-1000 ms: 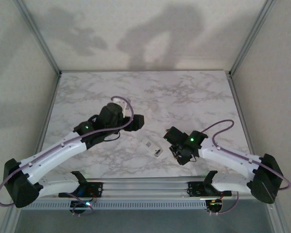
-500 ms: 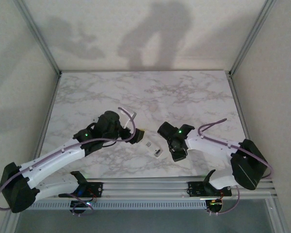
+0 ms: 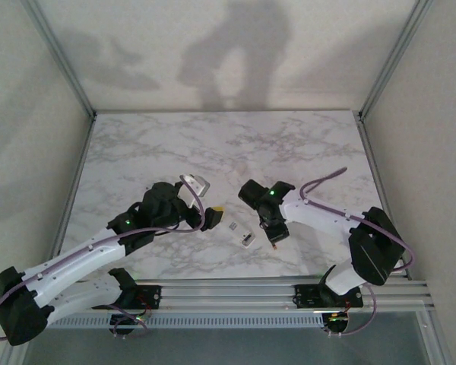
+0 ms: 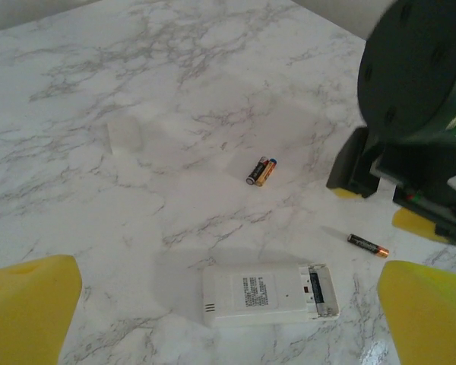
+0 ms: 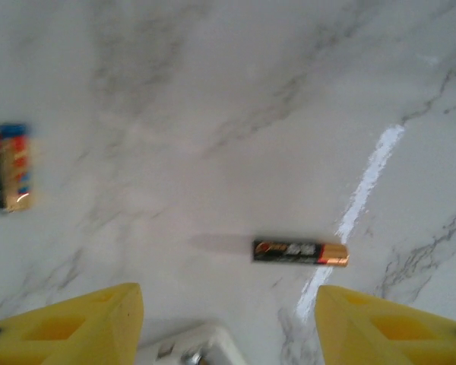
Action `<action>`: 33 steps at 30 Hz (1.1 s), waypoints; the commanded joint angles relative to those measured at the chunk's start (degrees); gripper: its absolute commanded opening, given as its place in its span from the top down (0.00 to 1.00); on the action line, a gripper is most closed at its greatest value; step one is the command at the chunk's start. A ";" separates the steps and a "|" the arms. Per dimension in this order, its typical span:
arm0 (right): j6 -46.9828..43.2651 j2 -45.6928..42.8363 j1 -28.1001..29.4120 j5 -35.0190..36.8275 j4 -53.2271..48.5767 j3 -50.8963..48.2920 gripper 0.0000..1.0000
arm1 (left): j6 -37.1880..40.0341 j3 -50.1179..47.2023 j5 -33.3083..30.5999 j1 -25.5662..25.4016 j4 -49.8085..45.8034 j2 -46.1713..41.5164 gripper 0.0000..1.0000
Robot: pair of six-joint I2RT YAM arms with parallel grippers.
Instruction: Load the batteries into the remote control
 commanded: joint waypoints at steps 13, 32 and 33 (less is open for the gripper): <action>-63.79 -1.57 3.27 -1.59 -6.63 -6.74 0.29 | -0.03 2.59 3.49 1.22 -2.83 -1.15 0.00; -81.32 6.45 -1.61 -12.37 9.59 -10.53 0.70 | 0.22 2.59 0.58 1.35 -3.82 -2.03 0.01; -82.33 7.45 -1.60 -12.42 8.84 -10.11 0.72 | 0.32 2.59 0.53 1.43 -3.86 -1.90 0.00</action>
